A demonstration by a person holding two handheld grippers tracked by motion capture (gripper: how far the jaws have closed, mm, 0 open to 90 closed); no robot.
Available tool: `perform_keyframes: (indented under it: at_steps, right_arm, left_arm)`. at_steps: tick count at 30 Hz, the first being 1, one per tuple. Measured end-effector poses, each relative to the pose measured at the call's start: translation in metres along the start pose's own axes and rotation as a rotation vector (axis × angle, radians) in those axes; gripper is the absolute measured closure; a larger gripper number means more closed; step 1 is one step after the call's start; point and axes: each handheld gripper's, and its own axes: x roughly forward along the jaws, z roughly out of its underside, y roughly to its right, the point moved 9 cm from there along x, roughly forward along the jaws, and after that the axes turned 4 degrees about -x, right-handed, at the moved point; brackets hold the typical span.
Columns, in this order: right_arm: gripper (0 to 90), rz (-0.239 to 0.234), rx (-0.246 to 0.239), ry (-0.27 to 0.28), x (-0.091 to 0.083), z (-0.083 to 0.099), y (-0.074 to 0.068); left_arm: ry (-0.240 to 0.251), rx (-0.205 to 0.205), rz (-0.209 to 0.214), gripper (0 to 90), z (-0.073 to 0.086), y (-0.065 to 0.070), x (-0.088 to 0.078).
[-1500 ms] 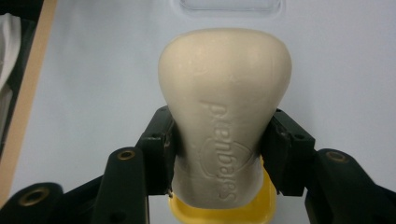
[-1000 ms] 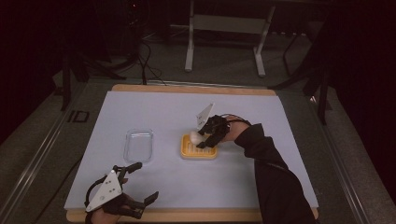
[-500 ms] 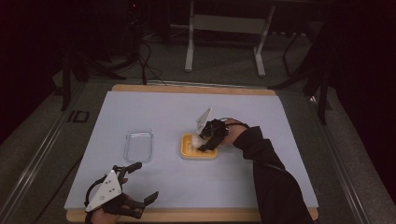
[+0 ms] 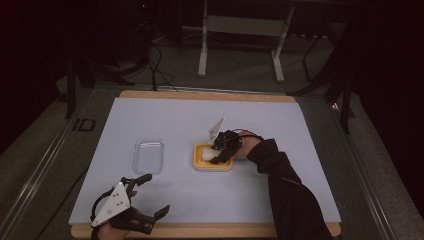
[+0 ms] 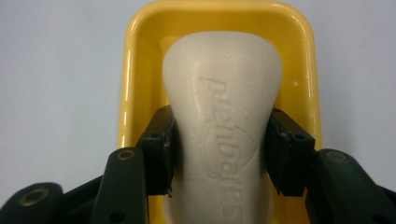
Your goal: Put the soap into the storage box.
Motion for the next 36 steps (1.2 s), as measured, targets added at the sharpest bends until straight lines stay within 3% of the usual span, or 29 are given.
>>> perform_keyframes:
  at_steps: [11,18,24,27,31,36]
  right_arm:
    - [48.4,0.006,0.012,-0.022,0.006,0.000,-0.001]
    - [47.3,-0.019,0.003,-0.051,0.006,-0.001,-0.004]
    - [39.5,0.009,0.010,-0.049,0.002,-0.005,-0.001]
    - [36.2,-0.001,-0.005,-0.028,-0.001,-0.009,-0.002]
    - [33.5,0.013,-0.002,-0.052,-0.006,-0.008,-0.002]
    - [27.3,0.028,0.001,-0.025,-0.018,-0.011,-0.002]
  left_arm:
    - [-0.002,0.000,0.003,1.1,0.000,0.000,0.000]
    - [-0.002,0.000,0.002,1.1,0.000,0.000,0.000]
    - [-0.001,0.002,0.002,1.1,0.000,0.000,0.000]
    - [-0.005,0.003,0.002,1.1,0.001,0.000,0.001]
    - [-0.007,0.004,0.002,1.1,0.001,0.000,0.001]
    - [-0.005,0.002,0.002,1.1,0.001,0.000,0.001]
